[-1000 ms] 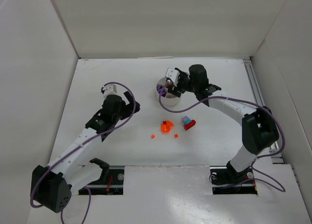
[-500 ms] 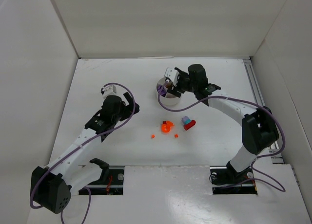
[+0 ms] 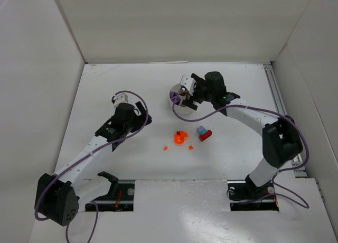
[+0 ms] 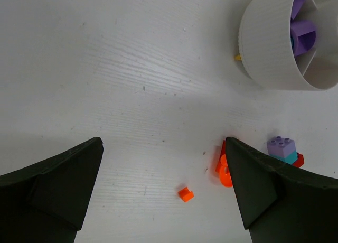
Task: Sort the legos into containers by color
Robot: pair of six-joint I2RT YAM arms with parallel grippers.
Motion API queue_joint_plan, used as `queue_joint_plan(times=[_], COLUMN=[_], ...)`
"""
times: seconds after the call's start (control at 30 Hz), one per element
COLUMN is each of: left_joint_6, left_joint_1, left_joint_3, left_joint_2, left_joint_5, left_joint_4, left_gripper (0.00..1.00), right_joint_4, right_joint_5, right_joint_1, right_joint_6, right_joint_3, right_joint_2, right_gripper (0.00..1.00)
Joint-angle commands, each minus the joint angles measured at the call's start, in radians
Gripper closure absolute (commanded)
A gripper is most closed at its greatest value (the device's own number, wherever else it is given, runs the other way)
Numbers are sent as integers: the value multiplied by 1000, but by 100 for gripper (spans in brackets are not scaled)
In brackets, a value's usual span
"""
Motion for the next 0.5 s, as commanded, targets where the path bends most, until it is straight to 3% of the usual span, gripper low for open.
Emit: queue_joint_plan(times=[0.0, 0.27, 0.47], left_joint_6=[-23, -32, -35], left_joint_1=[4, 4, 4], left_joint_3=[55, 124, 145], left_joint_2=[15, 60, 80], left_joint_5=[-4, -33, -42], left_joint_4=[-31, -88, -130], left_gripper=[0, 0, 0], right_joint_4=[8, -12, -55], right_joint_5=[-12, 45, 233], right_joint_1=[5, 25, 76], right_joint_6=[8, 8, 8], right_joint_3=[-15, -53, -74], right_joint_2=[-56, -125, -180], right_gripper=[0, 0, 0])
